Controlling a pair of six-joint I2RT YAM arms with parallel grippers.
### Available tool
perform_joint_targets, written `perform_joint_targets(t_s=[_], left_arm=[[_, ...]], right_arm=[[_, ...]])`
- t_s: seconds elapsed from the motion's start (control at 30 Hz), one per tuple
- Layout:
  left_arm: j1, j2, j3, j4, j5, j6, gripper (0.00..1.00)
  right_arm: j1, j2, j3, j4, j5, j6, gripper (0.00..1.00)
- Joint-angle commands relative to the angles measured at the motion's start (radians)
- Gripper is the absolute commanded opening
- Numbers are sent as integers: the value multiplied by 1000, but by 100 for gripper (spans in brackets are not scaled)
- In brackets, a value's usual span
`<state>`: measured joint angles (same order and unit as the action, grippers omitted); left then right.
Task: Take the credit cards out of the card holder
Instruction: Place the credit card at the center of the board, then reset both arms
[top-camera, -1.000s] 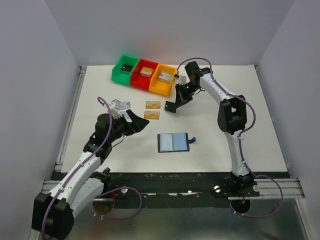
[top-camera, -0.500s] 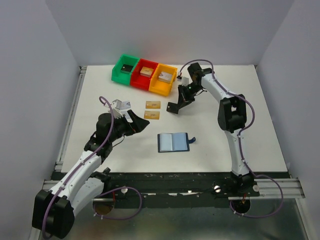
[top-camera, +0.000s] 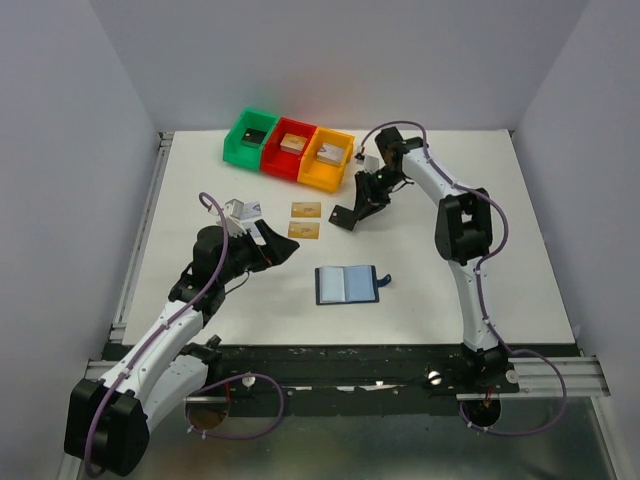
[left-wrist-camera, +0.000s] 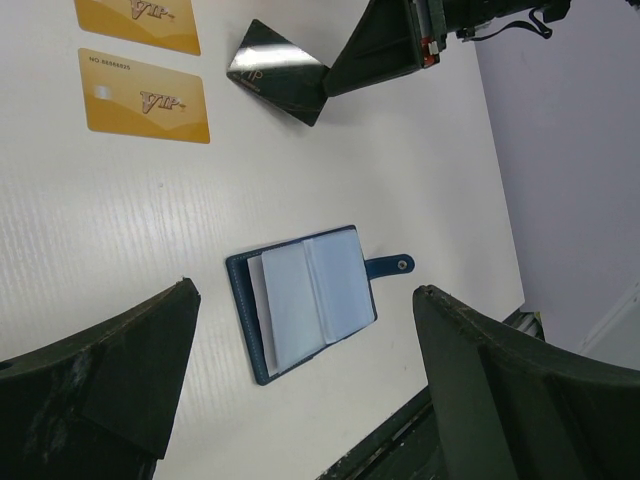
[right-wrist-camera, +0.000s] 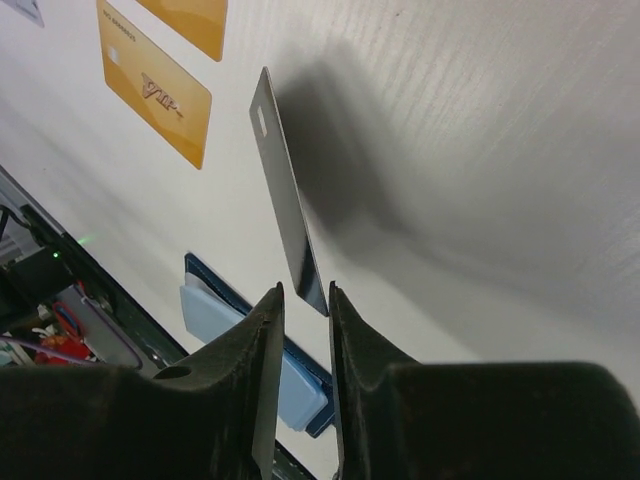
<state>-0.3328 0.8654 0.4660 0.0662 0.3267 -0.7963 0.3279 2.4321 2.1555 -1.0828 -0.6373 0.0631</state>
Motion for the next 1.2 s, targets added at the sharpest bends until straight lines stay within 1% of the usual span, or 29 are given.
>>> perform_joint_targets(t_s=[0.0, 0.1, 0.17, 0.2, 0.27, 0.37, 0.47, 0.57, 0.67, 0.77, 0.87, 0.97, 1.0, 1.17], left_arm=[[6, -2, 17, 17, 21, 9, 99], [6, -3, 20, 4, 14, 12, 99], [8, -2, 26, -15, 2, 19, 99], [8, -2, 33, -34, -9, 22, 99], [8, 1, 49, -86, -49, 28, 99], [6, 18, 85, -173, -118, 29, 99], [8, 40, 117, -264, -170, 37, 99], [8, 49, 123, -304, -204, 48, 99], [6, 40, 125, -324, -235, 37, 99], [8, 30, 131, -345, -267, 31, 99], [9, 24, 148, -373, -307, 26, 99], [9, 12, 149, -388, -319, 23, 99], [9, 8, 145, -388, -346, 20, 99], [9, 12, 154, -414, -350, 11, 99]], right_arm=[[-29, -21, -17, 12, 57, 43, 33], [-56, -65, -65, 47, 115, 78, 36], [-78, -118, -112, 75, 175, 105, 36], [-81, -161, -158, 119, 204, 128, 37], [-82, -301, -277, 240, 264, 165, 37], [-78, -497, -510, 430, 280, 228, 37], [-32, -709, -745, 605, 349, 262, 37], [48, -896, -925, 713, 453, 261, 37], [132, -1037, -1104, 787, 562, 253, 37], [158, -1155, -1233, 828, 600, 267, 37], [165, -1252, -1309, 842, 617, 262, 37], [165, -1306, -1345, 844, 620, 251, 37], [165, -1317, -1347, 845, 617, 250, 37], [165, -1318, -1335, 831, 597, 268, 38]])
